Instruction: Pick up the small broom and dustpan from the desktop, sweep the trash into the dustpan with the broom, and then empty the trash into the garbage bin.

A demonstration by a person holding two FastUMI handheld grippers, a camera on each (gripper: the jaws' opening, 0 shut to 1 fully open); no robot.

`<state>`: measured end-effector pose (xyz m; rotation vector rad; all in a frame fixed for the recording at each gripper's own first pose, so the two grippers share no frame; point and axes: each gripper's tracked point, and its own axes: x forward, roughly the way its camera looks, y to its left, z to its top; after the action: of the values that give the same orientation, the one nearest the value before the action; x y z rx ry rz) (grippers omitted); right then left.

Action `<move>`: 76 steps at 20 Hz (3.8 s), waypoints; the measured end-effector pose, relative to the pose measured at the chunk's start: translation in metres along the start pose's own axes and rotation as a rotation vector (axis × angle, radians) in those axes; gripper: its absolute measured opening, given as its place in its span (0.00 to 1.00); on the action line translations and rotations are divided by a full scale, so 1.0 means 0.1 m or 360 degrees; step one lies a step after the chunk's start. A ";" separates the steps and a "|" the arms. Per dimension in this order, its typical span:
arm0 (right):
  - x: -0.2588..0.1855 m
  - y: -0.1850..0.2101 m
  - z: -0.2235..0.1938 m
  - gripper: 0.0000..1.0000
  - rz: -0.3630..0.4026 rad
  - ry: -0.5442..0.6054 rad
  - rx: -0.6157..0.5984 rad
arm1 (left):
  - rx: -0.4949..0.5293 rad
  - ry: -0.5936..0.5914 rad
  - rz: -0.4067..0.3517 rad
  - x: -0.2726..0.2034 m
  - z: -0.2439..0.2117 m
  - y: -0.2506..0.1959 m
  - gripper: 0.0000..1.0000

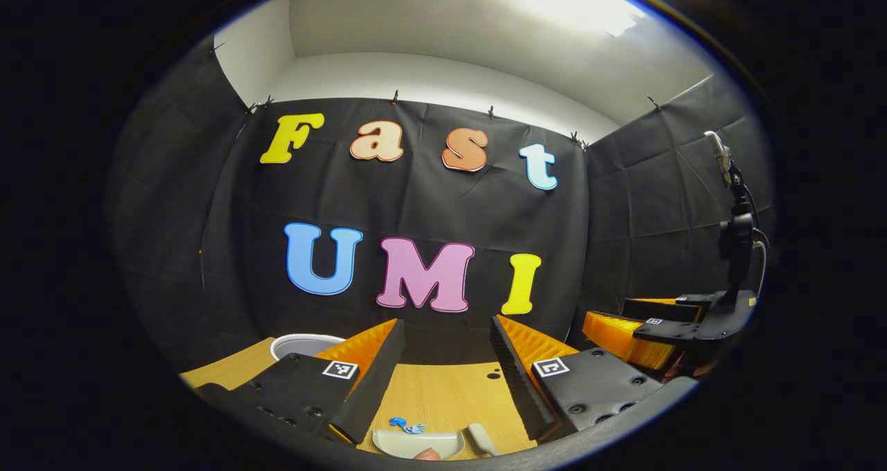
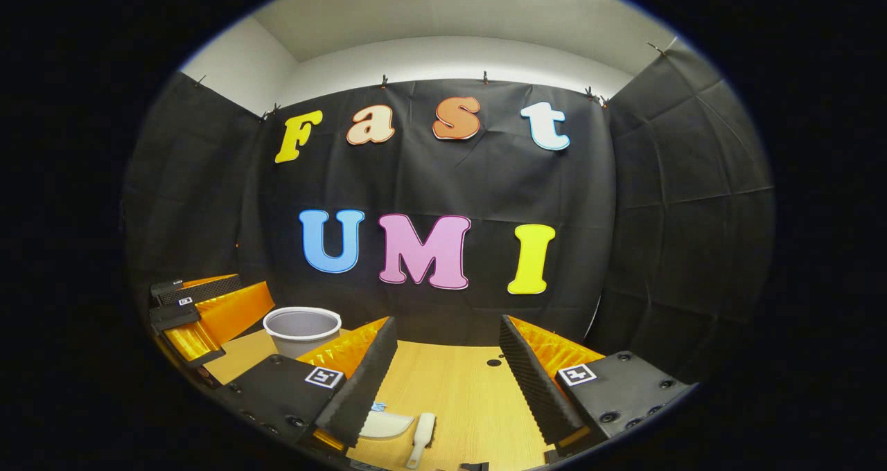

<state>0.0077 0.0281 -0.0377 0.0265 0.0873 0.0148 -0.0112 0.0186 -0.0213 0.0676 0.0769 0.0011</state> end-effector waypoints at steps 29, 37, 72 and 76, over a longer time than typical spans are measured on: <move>0.64 0.23 -2.97 0.97 0.0373 0.1225 0.0210 | -0.0310 0.1969 0.0086 -0.09 -3.02 -0.02 0.77; 0.30 0.32 -3.81 0.96 0.0465 0.1895 0.0469 | -0.0306 0.2476 0.0104 -0.06 -3.16 -0.13 0.77; 0.18 0.38 -4.82 0.57 -0.0045 0.2531 0.0225 | -0.0201 0.2657 0.0219 0.56 -3.93 0.02 0.76; 0.15 0.39 -4.83 0.57 0.0061 0.2531 0.0114 | -0.0161 0.2622 0.0221 0.53 -3.96 0.10 0.66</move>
<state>-0.0198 0.0798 -0.5185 0.0833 1.6778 0.0686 0.0109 0.0554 -0.4183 -0.0455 1.7174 0.2013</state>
